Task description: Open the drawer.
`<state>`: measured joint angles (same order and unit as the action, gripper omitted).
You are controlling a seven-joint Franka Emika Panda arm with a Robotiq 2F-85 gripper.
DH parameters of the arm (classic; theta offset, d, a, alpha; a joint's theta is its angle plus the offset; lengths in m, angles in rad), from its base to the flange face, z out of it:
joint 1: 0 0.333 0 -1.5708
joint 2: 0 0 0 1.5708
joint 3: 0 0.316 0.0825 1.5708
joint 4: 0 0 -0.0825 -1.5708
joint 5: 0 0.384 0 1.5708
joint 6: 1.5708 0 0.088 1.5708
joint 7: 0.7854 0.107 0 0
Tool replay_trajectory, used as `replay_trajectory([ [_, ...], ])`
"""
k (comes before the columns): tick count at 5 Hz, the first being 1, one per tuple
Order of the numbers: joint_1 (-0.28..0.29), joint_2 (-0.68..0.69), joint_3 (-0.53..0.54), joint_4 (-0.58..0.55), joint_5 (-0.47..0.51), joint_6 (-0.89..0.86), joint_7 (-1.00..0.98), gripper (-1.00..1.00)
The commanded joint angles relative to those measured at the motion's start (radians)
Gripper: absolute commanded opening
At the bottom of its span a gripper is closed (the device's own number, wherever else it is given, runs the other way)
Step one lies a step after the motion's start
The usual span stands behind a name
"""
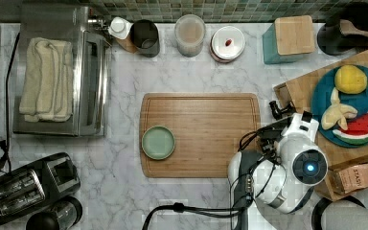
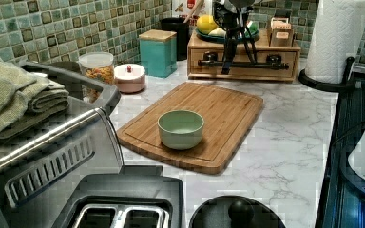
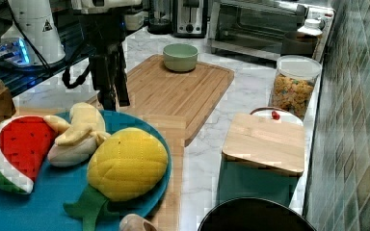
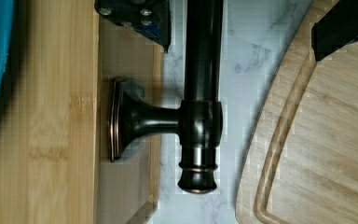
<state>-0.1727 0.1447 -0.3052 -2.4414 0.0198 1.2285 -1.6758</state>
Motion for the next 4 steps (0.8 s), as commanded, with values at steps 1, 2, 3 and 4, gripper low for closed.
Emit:
replay_trajectory([
  [1,-0.002,0.071,-0.065,0.037,-0.118,0.066,0.040,1.00],
  [2,0.029,0.027,-0.091,0.017,-0.159,-0.007,0.036,1.00],
  [3,0.030,-0.038,-0.059,0.017,-0.136,-0.167,-0.021,1.00],
  [4,-0.021,-0.054,0.018,-0.014,0.000,-0.184,-0.169,1.00],
])
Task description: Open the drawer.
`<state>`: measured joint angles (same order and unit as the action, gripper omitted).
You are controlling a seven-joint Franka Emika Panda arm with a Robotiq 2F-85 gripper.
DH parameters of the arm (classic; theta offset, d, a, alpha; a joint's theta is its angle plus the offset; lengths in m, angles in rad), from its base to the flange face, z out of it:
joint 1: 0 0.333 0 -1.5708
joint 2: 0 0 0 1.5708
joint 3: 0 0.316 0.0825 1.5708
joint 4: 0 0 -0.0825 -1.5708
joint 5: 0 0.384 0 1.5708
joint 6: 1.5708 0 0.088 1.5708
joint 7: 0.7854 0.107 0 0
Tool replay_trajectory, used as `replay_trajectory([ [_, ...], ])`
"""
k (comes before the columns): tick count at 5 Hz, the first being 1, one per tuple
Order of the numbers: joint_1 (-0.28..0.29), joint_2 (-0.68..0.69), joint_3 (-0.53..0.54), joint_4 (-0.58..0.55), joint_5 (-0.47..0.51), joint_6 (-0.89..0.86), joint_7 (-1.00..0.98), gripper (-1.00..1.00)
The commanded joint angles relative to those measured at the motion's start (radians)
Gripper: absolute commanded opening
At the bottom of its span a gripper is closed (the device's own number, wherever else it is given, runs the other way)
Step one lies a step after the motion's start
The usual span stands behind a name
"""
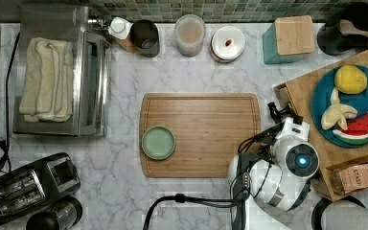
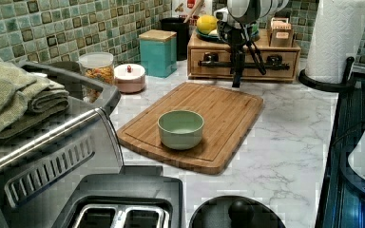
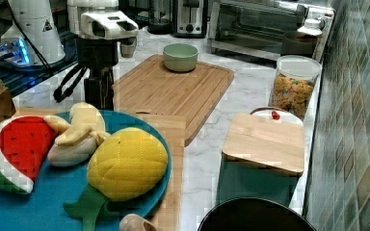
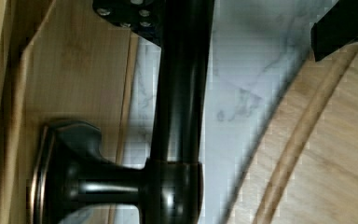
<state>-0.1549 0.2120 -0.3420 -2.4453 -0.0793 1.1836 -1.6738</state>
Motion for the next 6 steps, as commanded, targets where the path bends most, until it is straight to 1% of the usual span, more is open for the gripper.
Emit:
replay_trajectory([
  [1,-0.009,-0.100,0.079,-0.033,0.151,-0.149,-0.143,1.00],
  [2,0.048,-0.134,0.075,-0.117,0.133,-0.099,-0.061,1.00],
  [3,0.134,-0.236,0.069,-0.224,0.022,-0.132,0.158,1.00],
  [4,0.169,-0.308,0.114,-0.306,-0.006,-0.137,0.254,1.00],
  [5,0.182,-0.289,0.153,-0.310,0.044,-0.129,0.222,1.00],
  [6,0.216,-0.293,0.177,-0.338,0.062,-0.097,0.258,1.00],
])
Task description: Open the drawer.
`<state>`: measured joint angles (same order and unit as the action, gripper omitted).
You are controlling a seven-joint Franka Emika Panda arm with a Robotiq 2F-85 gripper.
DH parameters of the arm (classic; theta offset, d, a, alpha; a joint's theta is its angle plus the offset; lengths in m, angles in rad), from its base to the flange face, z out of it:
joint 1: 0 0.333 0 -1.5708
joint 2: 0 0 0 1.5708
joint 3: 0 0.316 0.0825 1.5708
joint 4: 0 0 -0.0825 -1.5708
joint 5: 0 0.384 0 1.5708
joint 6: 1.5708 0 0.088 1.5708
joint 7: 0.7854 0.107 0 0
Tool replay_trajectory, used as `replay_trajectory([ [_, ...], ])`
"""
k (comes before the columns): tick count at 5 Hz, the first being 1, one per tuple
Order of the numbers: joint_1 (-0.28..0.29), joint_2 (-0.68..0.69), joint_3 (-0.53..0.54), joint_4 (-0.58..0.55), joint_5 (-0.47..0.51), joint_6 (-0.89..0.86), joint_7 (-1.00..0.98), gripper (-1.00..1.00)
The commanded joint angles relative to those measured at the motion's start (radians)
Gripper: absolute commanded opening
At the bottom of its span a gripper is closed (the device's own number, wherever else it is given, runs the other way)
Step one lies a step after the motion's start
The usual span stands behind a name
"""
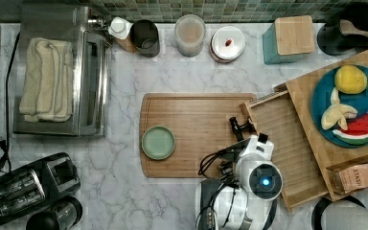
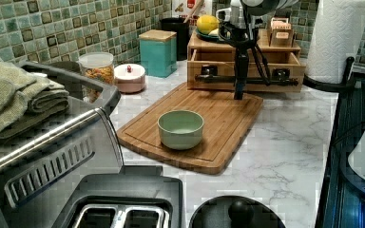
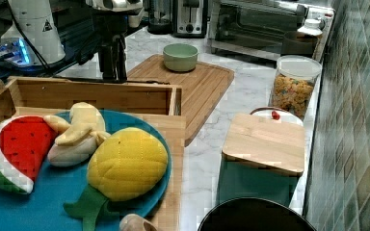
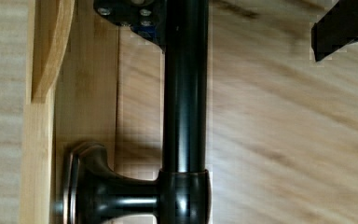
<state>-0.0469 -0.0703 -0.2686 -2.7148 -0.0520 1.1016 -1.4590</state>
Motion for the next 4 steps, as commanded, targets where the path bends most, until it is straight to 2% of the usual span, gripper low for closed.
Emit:
replay_trajectory([
  [1,0.119,-0.029,0.134,-0.068,0.070,-0.080,0.061,1.00],
  [3,0.180,-0.097,0.223,-0.039,0.251,-0.235,0.190,1.00],
  [4,0.191,-0.128,0.243,-0.022,0.231,-0.264,0.291,1.00],
])
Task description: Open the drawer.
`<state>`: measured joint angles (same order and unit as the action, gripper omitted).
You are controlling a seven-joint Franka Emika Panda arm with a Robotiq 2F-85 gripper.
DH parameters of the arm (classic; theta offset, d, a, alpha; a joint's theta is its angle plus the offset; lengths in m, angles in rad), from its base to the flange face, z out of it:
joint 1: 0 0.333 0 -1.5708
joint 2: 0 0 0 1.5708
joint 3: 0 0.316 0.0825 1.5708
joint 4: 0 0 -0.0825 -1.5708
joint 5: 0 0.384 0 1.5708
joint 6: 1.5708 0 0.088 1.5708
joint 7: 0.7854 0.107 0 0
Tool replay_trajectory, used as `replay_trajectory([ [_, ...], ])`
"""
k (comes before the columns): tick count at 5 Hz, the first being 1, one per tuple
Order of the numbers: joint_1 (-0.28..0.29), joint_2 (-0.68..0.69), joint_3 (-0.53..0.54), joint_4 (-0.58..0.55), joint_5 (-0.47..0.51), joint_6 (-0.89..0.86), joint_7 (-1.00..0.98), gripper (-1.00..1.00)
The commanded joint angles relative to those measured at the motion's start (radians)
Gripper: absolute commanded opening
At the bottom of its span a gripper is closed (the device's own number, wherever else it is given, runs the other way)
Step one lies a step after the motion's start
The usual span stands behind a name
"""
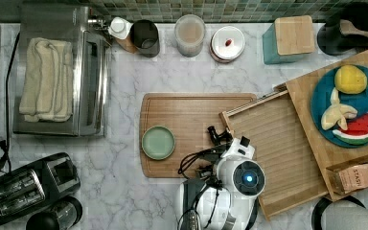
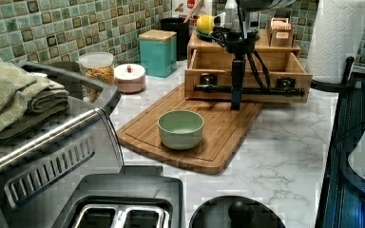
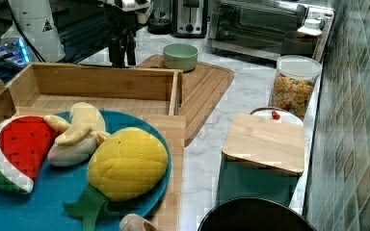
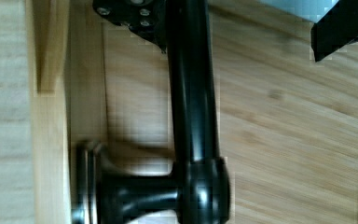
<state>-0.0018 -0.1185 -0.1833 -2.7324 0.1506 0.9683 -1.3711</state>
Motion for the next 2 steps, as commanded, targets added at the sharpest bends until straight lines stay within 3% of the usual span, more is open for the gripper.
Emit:
replay_trajectory([
  [1,0.152,-0.080,0.151,-0.005,0.026,-0.130,0.205,1.00],
  [2,0.154,-0.080,0.149,-0.005,0.026,-0.130,0.205,1.00],
])
